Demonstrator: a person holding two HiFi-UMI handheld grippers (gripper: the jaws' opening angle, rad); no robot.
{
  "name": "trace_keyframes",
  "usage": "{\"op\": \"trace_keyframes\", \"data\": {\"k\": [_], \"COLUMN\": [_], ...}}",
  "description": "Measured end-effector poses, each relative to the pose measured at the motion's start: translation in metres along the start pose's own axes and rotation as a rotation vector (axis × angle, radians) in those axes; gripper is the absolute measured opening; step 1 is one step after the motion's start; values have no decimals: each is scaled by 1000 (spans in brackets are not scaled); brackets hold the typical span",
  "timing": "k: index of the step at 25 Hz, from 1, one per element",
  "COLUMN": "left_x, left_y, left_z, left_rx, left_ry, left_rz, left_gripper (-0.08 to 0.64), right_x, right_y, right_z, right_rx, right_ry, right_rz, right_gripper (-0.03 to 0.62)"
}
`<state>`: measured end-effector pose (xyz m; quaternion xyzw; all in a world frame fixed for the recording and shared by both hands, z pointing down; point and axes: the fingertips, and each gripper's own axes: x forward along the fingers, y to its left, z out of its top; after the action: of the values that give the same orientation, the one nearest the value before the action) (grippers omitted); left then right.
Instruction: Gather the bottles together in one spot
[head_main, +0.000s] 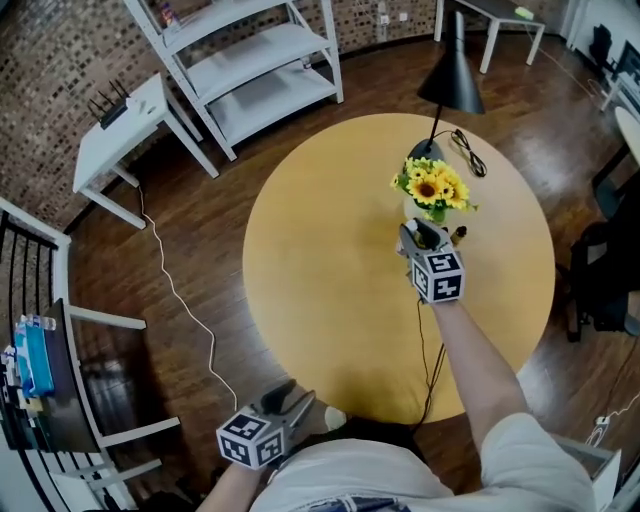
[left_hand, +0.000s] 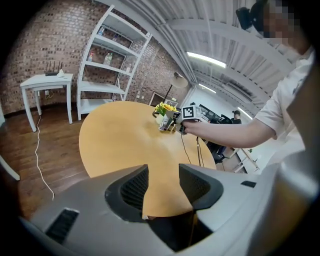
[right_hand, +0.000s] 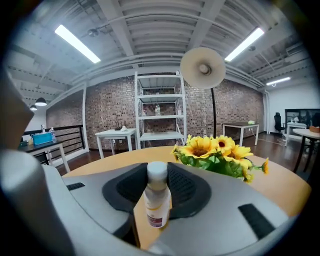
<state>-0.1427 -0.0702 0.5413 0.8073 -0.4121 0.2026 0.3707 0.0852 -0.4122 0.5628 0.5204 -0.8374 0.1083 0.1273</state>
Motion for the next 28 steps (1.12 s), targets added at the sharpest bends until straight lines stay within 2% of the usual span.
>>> {"op": "trace_keyframes", "data": {"k": [8, 14, 20, 28], "left_x": [14, 20, 21, 29], "left_y": [2, 2, 6, 2], "left_z": [-9, -11, -8, -7], "left_rx": [-60, -69, -74, -66], "left_ry": [27, 29, 28, 36], "left_rz": [21, 27, 19, 9], "left_gripper": [198, 198, 198, 198], "right_x": [30, 32, 33, 33], "right_y": [-12, -15, -10, -13], "right_z": [-13, -13, -12, -14], "right_rx": [-63, -61, -102, -113], "right_ry": [-5, -23, -34, -24], "right_rz": [-3, -23, -32, -9], "right_gripper": [135, 137, 137, 154]}}
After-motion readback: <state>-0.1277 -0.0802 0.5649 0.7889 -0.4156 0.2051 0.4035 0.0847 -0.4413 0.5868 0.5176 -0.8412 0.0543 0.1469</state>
